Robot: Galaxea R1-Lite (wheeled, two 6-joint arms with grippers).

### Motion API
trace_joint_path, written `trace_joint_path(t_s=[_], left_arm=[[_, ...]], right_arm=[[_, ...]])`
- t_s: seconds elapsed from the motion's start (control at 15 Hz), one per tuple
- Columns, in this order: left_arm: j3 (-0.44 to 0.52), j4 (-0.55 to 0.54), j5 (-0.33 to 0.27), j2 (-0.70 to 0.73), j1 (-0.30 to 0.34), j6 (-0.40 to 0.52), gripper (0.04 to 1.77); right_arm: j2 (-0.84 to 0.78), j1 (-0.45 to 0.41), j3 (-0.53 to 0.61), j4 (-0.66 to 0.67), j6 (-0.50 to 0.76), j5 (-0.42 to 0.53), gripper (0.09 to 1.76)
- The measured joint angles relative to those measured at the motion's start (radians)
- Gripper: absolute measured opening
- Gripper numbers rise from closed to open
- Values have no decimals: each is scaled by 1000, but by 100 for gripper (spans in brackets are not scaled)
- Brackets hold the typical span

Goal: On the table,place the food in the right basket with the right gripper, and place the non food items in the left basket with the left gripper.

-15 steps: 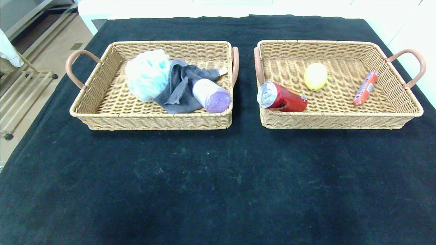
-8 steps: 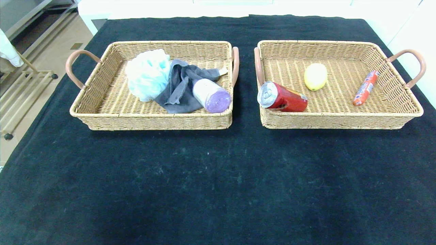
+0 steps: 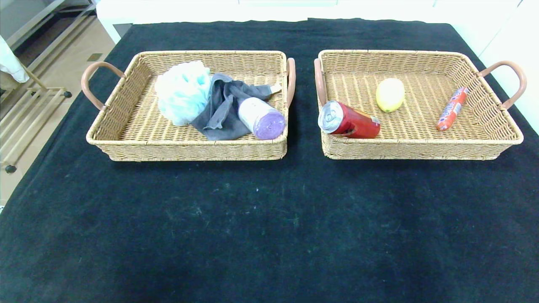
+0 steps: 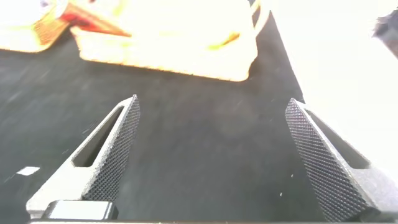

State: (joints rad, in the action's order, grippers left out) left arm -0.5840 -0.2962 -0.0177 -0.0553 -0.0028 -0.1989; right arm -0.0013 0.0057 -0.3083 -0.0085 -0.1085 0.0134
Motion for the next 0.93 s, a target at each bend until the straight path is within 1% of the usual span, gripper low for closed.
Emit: trace_joint_path(t_s=[0.13,0.27,0.4,0.47,0.53,0.67,0.73,0.87,0.93], left_arm=[[143,115,3,29,1,3,172],[313,250,4,45,1,0,172],[475,379,5,53,1,-3,172],[527,389,5,54,1,-1,172],[556,355,-1,55,1,-3,172],[576,339,-10,57,1,9,172],[579,335,-11,57,1,18,172],[581,285,-10,58,1,49,172],[580,282,-5,58,1,78,172]], right_arm=[[0,-1,112,-103,-3,-18,171],[0,-1,211,-153,-4,-24,171],[0,-1,281,-140,-1,-24,171],[0,-1,294,-111,2,-24,171],[0,-1,301,-61,2,-23,171],[0,-1,306,13,58,-11,171],[0,-1,307,16,86,-12,171],[0,0,308,17,94,-13,171],[0,0,308,16,94,-12,171]])
